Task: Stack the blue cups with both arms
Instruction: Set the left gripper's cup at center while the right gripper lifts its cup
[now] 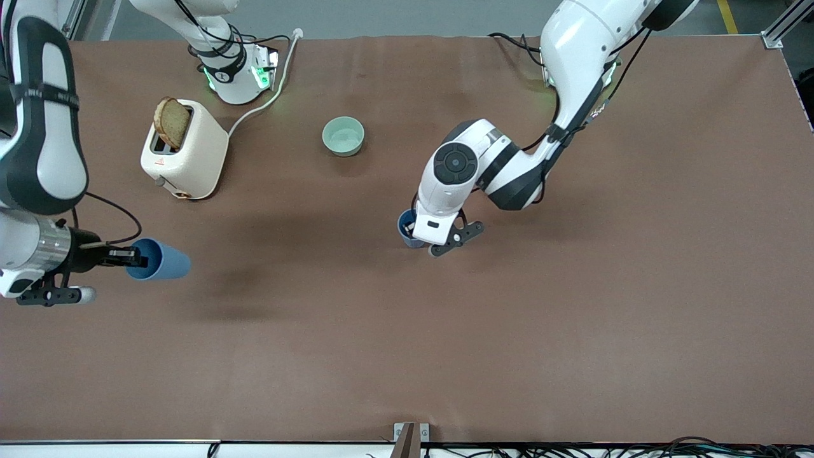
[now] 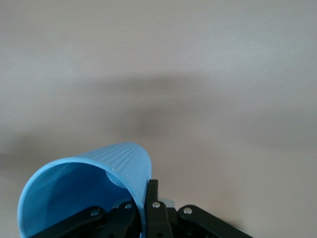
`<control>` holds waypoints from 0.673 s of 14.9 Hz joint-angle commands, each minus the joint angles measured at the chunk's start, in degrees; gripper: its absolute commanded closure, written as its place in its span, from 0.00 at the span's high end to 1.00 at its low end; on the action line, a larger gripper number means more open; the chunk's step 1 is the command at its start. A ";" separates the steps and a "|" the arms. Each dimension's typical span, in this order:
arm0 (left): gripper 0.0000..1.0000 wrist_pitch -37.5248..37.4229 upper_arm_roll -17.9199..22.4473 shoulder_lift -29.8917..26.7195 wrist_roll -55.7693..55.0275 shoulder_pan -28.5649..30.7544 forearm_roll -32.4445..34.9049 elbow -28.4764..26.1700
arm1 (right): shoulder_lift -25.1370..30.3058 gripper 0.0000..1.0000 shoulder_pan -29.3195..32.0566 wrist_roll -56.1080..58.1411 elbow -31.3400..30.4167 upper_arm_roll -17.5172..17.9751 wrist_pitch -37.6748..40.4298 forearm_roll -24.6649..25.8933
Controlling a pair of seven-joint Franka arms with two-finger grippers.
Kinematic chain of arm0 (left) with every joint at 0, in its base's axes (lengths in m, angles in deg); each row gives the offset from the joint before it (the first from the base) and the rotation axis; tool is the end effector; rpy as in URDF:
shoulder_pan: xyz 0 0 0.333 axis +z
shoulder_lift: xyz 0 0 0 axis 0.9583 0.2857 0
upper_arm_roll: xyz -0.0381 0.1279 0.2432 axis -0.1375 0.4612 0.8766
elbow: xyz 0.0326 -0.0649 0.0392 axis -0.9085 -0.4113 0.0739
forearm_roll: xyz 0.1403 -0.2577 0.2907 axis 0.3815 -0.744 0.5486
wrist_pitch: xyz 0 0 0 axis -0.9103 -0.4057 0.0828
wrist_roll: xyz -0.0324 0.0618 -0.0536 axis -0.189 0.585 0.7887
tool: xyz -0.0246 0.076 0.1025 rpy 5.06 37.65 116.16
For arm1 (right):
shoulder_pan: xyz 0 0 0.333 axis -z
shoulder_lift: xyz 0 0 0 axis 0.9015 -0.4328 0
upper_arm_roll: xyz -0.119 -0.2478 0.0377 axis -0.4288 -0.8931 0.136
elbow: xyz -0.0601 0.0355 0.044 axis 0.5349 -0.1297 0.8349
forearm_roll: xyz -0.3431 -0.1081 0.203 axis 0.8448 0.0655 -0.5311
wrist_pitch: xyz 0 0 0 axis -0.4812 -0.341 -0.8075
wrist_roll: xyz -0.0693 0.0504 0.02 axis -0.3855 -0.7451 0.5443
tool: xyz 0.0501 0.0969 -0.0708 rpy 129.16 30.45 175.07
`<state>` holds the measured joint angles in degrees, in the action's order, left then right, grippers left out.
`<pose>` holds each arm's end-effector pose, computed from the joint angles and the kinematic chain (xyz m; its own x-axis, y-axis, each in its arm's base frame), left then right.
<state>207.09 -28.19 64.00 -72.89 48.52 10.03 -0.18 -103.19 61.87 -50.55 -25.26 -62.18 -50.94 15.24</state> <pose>0.5359 -0.4664 0.2679 0.8769 0.4796 -0.0321 0.4807 -0.8747 0.0628 0.6596 0.0033 0.3873 0.9920 -0.0322 -0.1222 -0.0539 -0.9824 -0.1786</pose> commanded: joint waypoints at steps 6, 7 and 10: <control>1.00 -21.25 0.20 -22.91 20.26 15.01 3.32 2.49 | 4.22 0.01 -24.29 -42.52 0.37 6.25 -1.42 1.92; 1.00 -22.57 0.20 -25.28 24.75 17.38 3.15 2.49 | 3.00 0.01 -28.67 -47.10 0.47 6.16 -3.96 2.88; 1.00 -27.66 0.11 -29.78 38.64 23.36 2.88 2.41 | -3.67 0.01 -37.57 -56.87 2.48 6.16 -11.43 3.68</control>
<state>181.75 -27.85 37.35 -41.17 69.27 13.25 4.14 -101.88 28.20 -102.11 -24.95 -55.47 -58.50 17.79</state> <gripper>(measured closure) 0.000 0.969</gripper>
